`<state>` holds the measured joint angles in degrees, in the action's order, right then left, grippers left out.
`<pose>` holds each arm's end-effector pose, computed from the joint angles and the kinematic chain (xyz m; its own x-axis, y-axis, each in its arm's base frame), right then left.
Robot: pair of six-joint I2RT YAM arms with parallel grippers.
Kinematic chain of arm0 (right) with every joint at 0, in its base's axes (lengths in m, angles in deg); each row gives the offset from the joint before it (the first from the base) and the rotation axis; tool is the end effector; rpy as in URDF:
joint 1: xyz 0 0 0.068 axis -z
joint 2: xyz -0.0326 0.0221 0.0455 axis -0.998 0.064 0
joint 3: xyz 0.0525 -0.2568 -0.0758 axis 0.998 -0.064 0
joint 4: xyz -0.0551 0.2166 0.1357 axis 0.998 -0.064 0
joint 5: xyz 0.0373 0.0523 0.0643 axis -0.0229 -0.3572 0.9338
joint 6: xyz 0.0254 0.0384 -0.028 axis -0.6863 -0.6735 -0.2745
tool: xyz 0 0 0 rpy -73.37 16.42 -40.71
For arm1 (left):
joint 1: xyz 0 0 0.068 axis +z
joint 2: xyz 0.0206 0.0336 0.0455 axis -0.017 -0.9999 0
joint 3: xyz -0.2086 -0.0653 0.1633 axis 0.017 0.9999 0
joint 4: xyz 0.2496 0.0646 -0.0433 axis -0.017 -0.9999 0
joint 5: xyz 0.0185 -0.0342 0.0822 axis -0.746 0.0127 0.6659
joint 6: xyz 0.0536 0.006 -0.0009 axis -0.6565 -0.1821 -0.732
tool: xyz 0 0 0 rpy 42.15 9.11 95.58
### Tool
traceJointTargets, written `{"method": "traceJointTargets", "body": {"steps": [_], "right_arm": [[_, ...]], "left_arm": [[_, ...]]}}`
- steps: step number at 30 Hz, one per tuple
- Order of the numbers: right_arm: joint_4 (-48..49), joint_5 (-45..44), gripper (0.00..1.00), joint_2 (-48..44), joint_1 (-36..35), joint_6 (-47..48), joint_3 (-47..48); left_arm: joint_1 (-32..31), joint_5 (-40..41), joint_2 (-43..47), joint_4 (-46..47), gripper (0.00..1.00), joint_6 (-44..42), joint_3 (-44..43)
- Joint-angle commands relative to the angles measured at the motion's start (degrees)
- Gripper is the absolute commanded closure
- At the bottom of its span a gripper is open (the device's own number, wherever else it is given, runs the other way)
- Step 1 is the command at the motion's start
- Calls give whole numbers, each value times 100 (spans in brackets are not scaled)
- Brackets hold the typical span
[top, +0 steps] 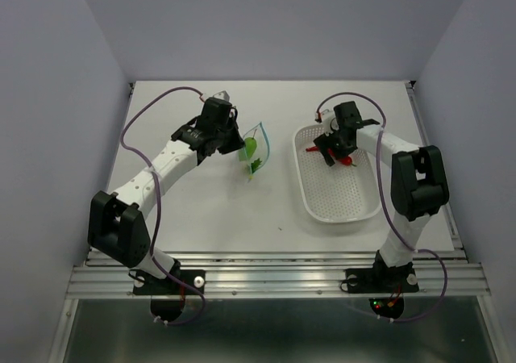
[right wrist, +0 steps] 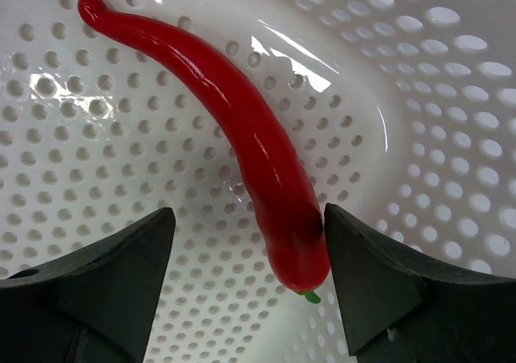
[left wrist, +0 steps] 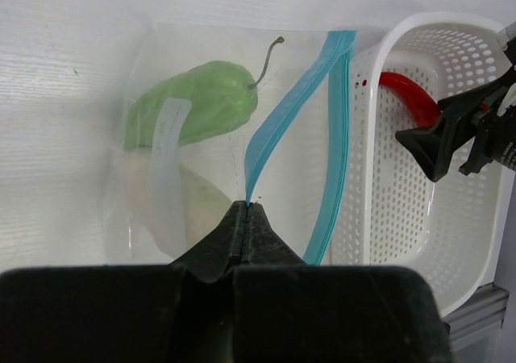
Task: Place the food in the zip-top bag and seal the zipper
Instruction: Pick up the fake vegetable from the bin.
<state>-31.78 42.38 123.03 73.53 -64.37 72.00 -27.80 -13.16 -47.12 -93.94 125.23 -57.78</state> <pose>0.3753 0.0869 0.1903 -0.7034 -0.5495 -0.4509 -0.5499 0.8226 -0.1446 0.2979 -0.1649 0.3171 -0.7055 -0.2900 -0.6467 0.1083 0.8576 -0.5028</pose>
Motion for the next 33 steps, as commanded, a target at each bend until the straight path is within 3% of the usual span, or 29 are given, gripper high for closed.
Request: {"method": "traceJointTargets", "body": {"steps": [1, 6, 11, 24, 33], "right_arm": [[86, 123, 21, 44, 32, -37, 157], [174, 202, 29, 35, 32, -90, 87], [166, 150, 56, 9, 32, -152, 16], [166, -17, 51, 114, 32, -292, -107], [297, 141, 69, -271, 32, -459, -203]], "left_arm": [[3, 61, 42, 121, 100, -94, -44], [3, 44, 24, 112, 100, -103, -79], [3, 61, 68, 113, 100, -94, -61], [4, 105, 209, 77, 100, -76, -35], [4, 132, 288, 69, 100, -50, -9]]}}
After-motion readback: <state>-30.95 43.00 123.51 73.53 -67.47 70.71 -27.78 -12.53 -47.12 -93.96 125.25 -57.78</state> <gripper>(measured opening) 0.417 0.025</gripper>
